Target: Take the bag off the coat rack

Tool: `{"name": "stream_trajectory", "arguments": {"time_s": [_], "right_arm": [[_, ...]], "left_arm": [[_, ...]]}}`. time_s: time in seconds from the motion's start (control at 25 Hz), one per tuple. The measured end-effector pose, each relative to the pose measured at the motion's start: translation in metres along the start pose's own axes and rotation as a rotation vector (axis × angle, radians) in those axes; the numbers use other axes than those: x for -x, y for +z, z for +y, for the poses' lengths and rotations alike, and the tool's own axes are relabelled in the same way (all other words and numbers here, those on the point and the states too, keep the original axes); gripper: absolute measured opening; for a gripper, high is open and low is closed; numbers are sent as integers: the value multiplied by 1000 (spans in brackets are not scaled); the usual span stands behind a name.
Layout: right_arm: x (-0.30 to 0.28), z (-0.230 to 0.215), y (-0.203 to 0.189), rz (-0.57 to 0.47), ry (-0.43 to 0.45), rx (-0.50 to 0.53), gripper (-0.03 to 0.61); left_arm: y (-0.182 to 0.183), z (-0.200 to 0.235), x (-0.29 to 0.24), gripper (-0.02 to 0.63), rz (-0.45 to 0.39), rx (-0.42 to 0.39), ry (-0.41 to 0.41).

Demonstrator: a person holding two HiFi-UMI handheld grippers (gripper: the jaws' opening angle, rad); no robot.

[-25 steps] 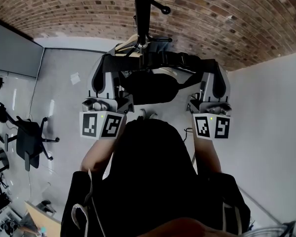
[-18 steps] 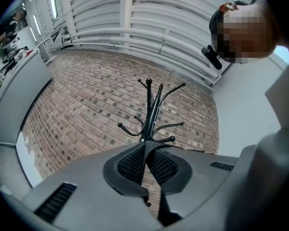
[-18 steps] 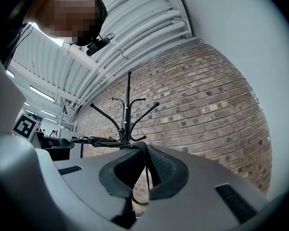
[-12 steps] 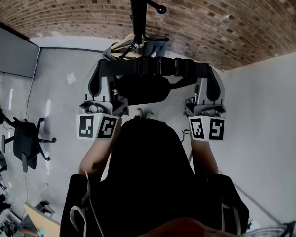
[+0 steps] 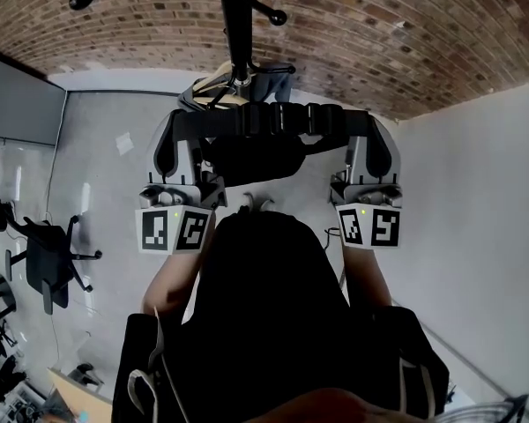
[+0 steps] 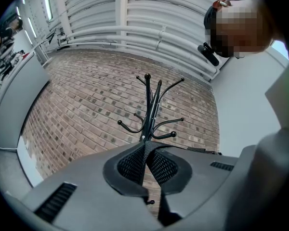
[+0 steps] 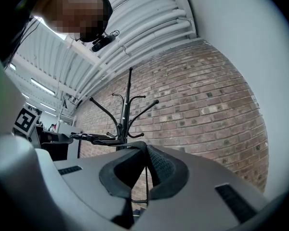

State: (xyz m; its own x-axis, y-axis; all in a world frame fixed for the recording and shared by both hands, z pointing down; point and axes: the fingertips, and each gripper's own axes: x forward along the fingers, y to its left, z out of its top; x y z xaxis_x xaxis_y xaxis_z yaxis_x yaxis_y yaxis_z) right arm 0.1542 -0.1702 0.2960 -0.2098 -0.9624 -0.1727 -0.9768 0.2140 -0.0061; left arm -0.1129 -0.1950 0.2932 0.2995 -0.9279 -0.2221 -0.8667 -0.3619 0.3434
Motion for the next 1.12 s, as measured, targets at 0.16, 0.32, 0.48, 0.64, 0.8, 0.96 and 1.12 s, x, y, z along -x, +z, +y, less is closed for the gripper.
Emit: {"name": "stream_trajectory", "arguments": {"time_s": [0.16, 0.32, 0.48, 0.64, 0.8, 0.96, 1.12], "right_arm": [[1, -2, 2, -14, -13, 61, 23], [2, -1, 7, -18, -13, 107, 23], [0, -1, 8, -19, -2, 92, 23], [4, -3, 14, -26, -2, 83, 23], [7, -4, 23, -34, -1, 66, 23], [16, -2, 34, -47, 2, 69, 23], [25, 6, 45, -63, 9, 133, 23]], "left_arm": [[-3, 0, -2, 21, 5, -24, 1], [0, -2, -3, 21, 0, -66, -10], [2, -1, -5, 21, 2, -53, -18], [7, -8, -3, 21, -4, -58, -29], [14, -14, 0, 21, -10, -76, -34], [23, -20, 8, 23, -35, -150, -42], [27, -20, 12, 21, -33, -98, -40]]}}
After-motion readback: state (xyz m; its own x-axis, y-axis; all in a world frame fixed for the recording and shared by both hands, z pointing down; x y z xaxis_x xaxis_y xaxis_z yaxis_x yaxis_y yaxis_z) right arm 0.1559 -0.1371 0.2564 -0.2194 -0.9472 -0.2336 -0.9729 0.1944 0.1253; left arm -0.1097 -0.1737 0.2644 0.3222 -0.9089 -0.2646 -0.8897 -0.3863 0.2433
